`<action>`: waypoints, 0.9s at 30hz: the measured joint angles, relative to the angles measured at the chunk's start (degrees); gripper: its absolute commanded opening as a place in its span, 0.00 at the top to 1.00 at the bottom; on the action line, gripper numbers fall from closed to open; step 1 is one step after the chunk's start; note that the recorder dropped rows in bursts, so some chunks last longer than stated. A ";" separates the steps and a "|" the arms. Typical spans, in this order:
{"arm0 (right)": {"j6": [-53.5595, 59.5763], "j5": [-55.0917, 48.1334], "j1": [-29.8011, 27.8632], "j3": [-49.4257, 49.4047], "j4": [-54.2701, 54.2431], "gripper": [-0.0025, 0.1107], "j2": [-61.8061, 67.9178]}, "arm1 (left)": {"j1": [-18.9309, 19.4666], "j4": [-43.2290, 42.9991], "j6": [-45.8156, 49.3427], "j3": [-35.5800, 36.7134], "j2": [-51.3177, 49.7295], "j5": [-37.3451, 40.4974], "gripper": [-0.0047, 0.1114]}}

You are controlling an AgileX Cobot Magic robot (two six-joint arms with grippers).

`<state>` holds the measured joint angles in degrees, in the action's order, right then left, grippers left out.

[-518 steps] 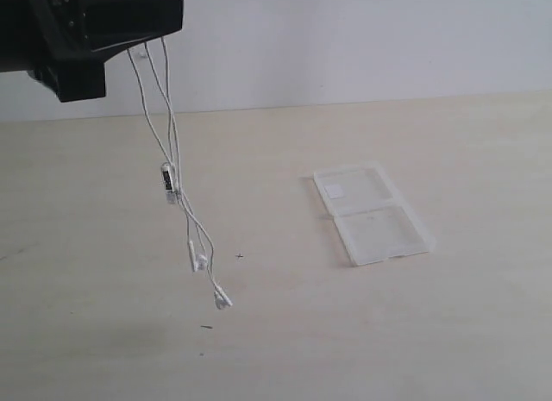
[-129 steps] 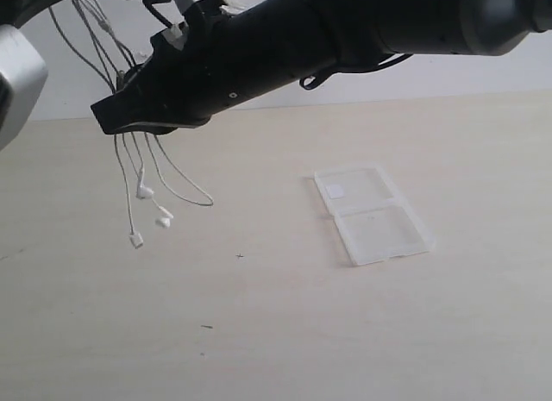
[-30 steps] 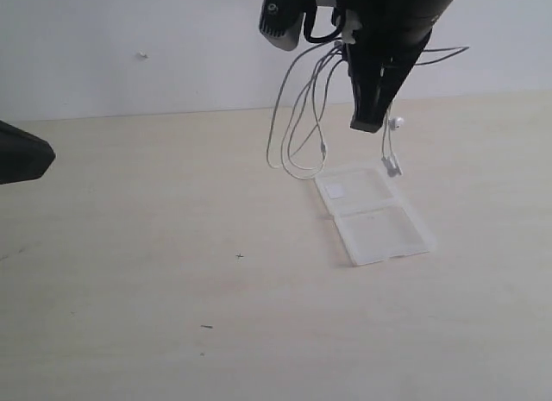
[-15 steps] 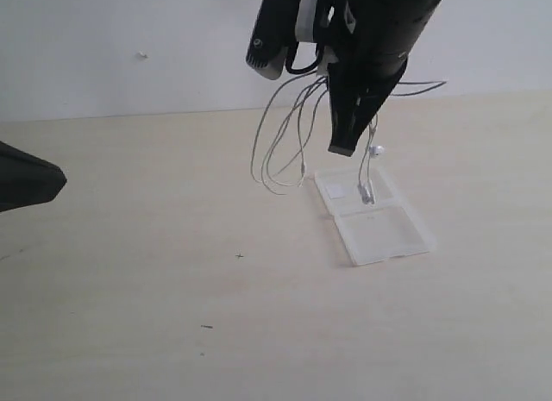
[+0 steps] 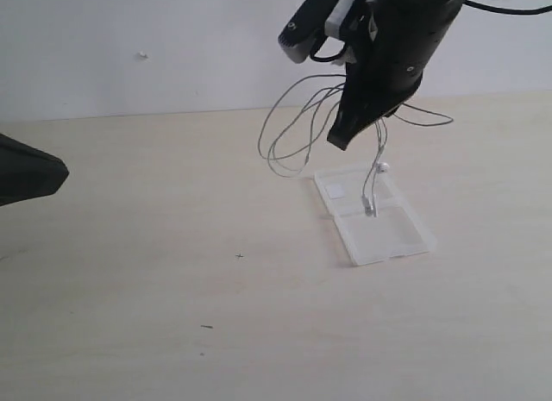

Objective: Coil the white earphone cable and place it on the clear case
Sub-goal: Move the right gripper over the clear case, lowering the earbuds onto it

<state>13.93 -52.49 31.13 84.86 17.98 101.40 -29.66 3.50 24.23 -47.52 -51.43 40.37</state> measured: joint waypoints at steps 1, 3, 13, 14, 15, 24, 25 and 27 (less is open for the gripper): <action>0.30 0.19 -0.89 0.00 -1.33 0.98 0.00 | 0.00 0.00 0.00 0.00 0.00 0.00 0.96; 1.32 0.46 -2.98 0.00 -4.55 0.98 0.00 | 0.00 0.00 0.00 0.00 0.00 -0.12 0.96; 5.46 3.22 -6.96 0.00 -10.15 0.98 0.10 | 0.00 0.00 0.00 0.00 0.00 -1.45 0.96; 5.93 3.48 -6.96 0.00 -10.15 0.98 0.23 | 0.00 0.00 0.00 0.00 0.00 -1.45 0.96; 6.15 3.61 -6.96 0.00 -10.27 0.98 0.49 | 0.00 0.00 0.00 0.00 0.00 -1.45 0.96; 7.12 3.61 -6.96 0.00 -11.83 0.98 4.28 | 0.00 0.00 0.00 0.00 0.00 -1.45 0.96; 7.12 3.50 -6.96 0.00 -11.83 0.98 4.55 | 0.00 0.00 0.00 0.00 0.00 -1.45 0.96; 7.27 3.23 -6.96 0.00 -11.83 0.98 4.95 | 0.00 0.00 0.00 0.00 0.00 -1.56 0.96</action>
<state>21.21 -49.25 24.18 84.86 6.15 106.35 -29.66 3.50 24.23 -47.52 -51.43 38.82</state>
